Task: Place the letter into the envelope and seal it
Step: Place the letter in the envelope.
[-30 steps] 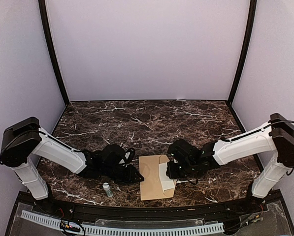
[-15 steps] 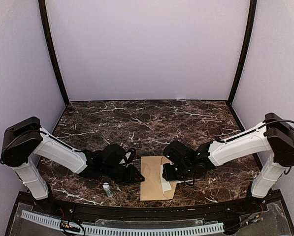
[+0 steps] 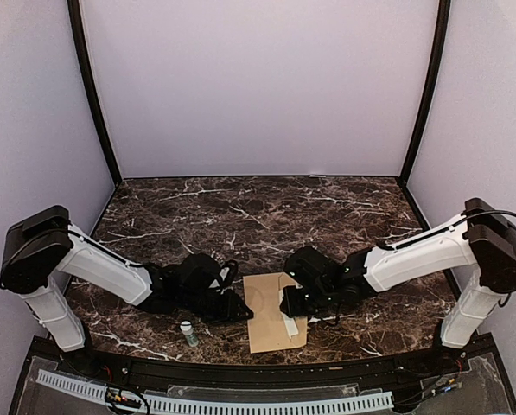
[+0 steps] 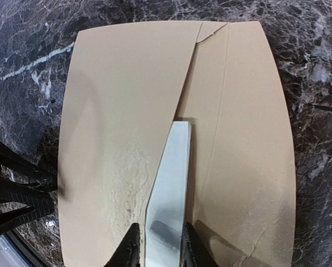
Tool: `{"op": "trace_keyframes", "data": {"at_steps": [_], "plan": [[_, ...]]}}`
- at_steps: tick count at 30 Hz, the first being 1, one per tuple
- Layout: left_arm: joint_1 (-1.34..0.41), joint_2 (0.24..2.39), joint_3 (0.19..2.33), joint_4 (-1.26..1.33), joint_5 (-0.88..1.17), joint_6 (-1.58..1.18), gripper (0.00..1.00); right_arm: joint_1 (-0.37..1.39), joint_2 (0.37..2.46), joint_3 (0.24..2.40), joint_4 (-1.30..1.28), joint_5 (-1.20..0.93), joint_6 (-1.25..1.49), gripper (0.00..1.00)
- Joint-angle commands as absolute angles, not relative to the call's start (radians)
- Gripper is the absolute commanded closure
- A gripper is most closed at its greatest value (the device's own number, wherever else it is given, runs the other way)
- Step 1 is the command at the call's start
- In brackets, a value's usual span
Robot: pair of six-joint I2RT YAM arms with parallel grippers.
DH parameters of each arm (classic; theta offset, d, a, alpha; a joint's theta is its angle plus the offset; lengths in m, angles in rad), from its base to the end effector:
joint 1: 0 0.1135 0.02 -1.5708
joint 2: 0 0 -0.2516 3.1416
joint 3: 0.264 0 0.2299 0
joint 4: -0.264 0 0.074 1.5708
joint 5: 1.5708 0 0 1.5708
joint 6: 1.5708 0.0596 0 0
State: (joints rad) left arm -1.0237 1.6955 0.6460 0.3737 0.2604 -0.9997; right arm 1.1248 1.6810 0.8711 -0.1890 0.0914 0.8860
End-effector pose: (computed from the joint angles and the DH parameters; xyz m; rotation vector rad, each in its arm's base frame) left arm 0.1515 -0.2783 0.1183 0.1946 2.5975 -1.2384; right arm 0.1414 0.2830 0.1321 -0.2852 2.6816 0.6033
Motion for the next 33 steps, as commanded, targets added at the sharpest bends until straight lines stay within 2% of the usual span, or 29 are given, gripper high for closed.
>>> {"op": "trace_keyframes", "data": {"at_steps": [1,4,8,25,33], "plan": [[-1.020,1.619,0.626,0.328,0.216,-0.993,0.72,1.135,1.620,0.879,-0.202,0.115,0.904,0.72],[-1.021,1.602,0.629,0.309,0.226,-0.988,0.68,1.137,1.593,0.868,-0.212,0.112,0.915,0.67],[-1.022,1.592,0.617,0.322,0.246,-0.998,0.66,1.158,1.579,0.858,-0.225,0.111,0.932,0.67],[-1.072,1.612,0.572,0.389,0.237,-1.050,0.67,1.229,1.573,0.809,-0.233,0.133,1.022,0.59],[-1.084,1.639,0.578,0.402,0.245,-1.054,0.67,1.233,1.593,0.810,-0.226,0.130,1.023,0.59]]}}
